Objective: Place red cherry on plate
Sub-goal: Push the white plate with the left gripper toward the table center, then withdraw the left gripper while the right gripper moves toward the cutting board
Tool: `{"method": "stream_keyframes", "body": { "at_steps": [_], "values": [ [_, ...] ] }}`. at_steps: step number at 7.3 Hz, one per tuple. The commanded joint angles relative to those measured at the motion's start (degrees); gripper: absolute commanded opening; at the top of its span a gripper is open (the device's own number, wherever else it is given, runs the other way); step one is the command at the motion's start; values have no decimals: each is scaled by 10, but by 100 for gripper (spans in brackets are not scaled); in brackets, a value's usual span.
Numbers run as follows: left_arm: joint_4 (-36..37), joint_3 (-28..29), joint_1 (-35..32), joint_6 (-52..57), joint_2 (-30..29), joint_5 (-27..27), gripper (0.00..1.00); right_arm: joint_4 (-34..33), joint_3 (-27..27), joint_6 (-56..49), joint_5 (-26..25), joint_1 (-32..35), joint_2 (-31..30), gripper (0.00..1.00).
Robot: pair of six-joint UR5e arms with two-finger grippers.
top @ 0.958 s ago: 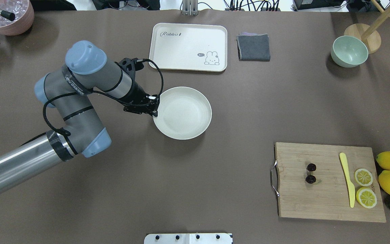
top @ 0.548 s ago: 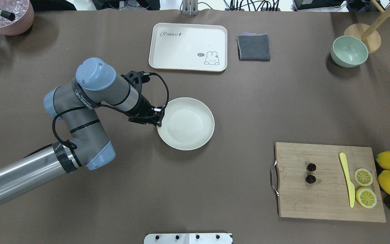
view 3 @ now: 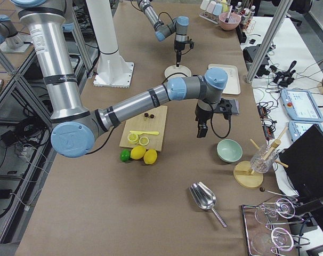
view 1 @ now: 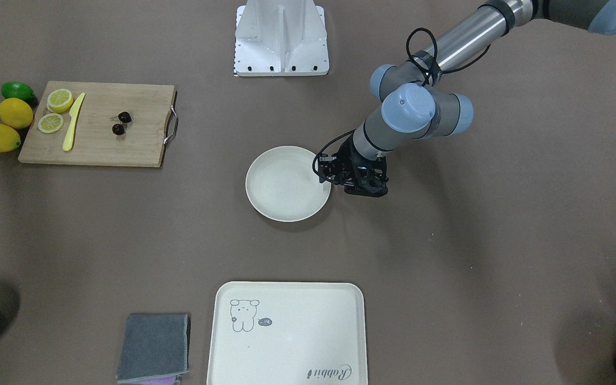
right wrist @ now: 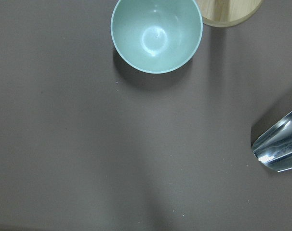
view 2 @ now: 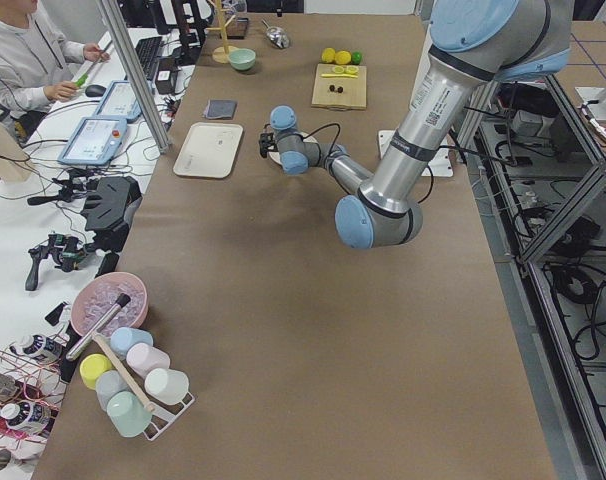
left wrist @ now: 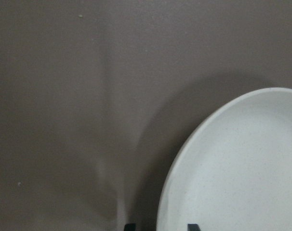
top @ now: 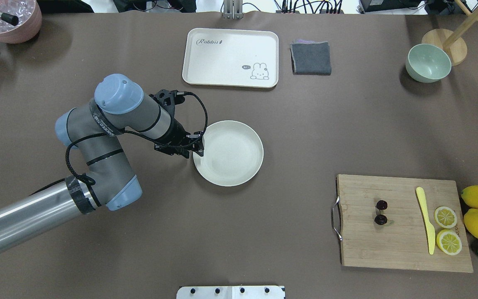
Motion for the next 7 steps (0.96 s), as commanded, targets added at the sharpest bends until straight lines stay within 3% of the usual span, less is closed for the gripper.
{"method": "stream_keyframes", "body": {
  "at_steps": [1, 2, 5, 7],
  "values": [
    [5, -9, -36, 6, 11, -33, 98, 0, -3, 0, 18, -1, 8, 100],
    [5, -10, -88, 40, 28, -98, 98, -6, -3, 1, 29, -1, 23, 100],
    [6, -7, -202, 185, 102, -173, 97, -2, 24, 28, 52, -35, 27, 100],
    [5, -11, -247, 238, 139, -210, 97, -4, 106, 138, 47, -76, 15, 100]
  ]
}}
